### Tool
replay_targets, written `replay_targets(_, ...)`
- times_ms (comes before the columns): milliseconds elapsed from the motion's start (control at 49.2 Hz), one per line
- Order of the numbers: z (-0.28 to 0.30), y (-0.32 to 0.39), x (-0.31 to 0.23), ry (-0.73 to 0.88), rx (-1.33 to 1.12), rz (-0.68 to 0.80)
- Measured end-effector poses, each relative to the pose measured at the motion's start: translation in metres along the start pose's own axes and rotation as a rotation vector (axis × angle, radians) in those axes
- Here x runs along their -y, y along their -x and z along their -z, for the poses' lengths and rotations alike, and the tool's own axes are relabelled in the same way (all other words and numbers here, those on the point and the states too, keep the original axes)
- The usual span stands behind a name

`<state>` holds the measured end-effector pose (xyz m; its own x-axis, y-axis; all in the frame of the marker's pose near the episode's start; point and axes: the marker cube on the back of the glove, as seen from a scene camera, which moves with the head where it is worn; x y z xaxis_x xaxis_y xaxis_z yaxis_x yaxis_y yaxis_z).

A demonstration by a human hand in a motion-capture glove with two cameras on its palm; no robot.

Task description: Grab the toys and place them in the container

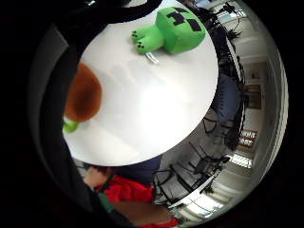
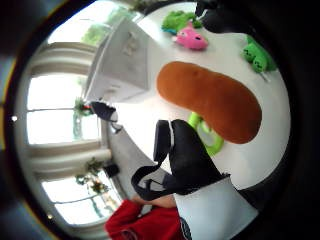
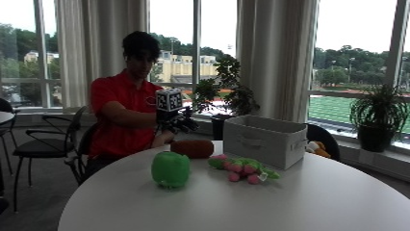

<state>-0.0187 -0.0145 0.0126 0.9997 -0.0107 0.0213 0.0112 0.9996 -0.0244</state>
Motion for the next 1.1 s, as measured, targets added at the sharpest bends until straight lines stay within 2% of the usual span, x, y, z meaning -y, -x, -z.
replay_targets(488,-0.036,0.034,0.048,0.117,-0.012,0.062)
replay_targets(691,-0.08,0.04,0.054,0.283,-0.139,0.065)
replay_targets(813,-0.085,0.035,0.061,0.366,-0.251,0.11)
replay_targets(915,-0.083,0.028,0.067,0.354,-0.194,0.13)
replay_targets(1097,-0.089,0.029,0.064,0.238,-0.102,0.165)
